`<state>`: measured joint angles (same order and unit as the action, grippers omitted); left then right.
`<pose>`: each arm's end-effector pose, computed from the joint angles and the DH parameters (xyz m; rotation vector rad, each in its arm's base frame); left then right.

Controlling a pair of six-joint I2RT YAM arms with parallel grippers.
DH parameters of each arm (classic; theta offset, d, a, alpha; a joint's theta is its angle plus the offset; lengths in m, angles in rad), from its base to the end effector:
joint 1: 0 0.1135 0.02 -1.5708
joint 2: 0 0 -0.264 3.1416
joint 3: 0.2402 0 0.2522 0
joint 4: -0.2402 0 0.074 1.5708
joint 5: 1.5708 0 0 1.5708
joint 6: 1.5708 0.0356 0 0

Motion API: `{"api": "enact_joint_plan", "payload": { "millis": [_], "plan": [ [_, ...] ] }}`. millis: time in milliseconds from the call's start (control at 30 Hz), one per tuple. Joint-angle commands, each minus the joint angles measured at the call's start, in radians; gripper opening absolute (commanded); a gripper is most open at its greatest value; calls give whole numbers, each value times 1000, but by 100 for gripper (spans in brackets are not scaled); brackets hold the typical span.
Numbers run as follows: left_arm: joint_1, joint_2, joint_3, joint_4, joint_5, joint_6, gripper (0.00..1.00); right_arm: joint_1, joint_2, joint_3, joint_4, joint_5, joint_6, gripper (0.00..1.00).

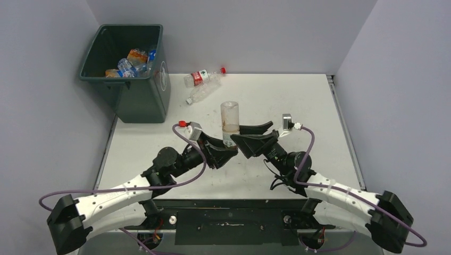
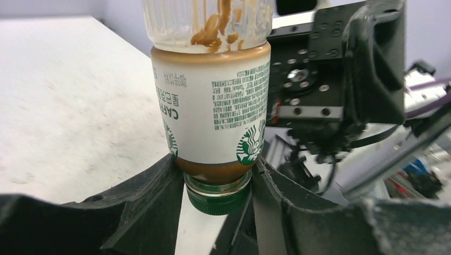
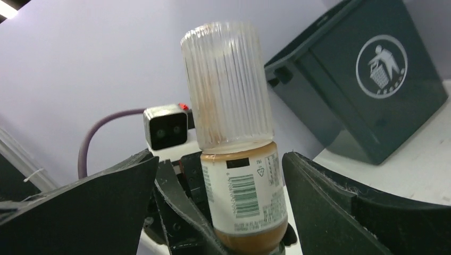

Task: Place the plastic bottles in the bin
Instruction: Pick up the plastic bottle at the center of the board, then place the plastic bottle in the trash bin.

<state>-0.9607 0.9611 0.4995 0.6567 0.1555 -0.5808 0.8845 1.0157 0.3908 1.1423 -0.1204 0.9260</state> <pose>0.1227 -0.1851 0.2957 0.4282 1.4642 -1.3725 0.1296 0.1649 0.2973 -0.1002 1.2111 1.6800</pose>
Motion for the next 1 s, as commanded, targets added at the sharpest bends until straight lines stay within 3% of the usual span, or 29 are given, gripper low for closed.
{"api": "enact_joint_plan", "payload": {
  "millis": [0,133,300,467,567,700,800,867,933,967],
  "plan": [
    [17,-186,143,-234,-238,171,0,5,-192,215,-579,58,-249,90],
    [83,-265,326,-474,-448,275,0,5,-321,288,-828,180,-352,90],
    [269,-177,609,-692,-600,345,0,4,-432,232,-903,282,-386,90],
    [657,42,892,-809,-461,256,0,4,-462,206,-933,323,-386,90],
    [830,178,1008,-822,-375,164,0,4,-461,217,-952,332,-389,90],
    [1010,366,1126,-823,-314,88,0,4,-447,234,-963,319,-392,90],
    [1063,479,1192,-789,-326,72,3,3,-431,234,-966,325,-379,90],
    [1070,549,1260,-802,-317,97,46,4,-414,238,-966,331,-368,90],
    [1057,593,1331,-835,-331,126,74,3,-396,247,-966,333,-370,90],
    [1046,591,1332,-827,-350,140,96,2,-385,249,-964,339,-373,90]
  ]
}}
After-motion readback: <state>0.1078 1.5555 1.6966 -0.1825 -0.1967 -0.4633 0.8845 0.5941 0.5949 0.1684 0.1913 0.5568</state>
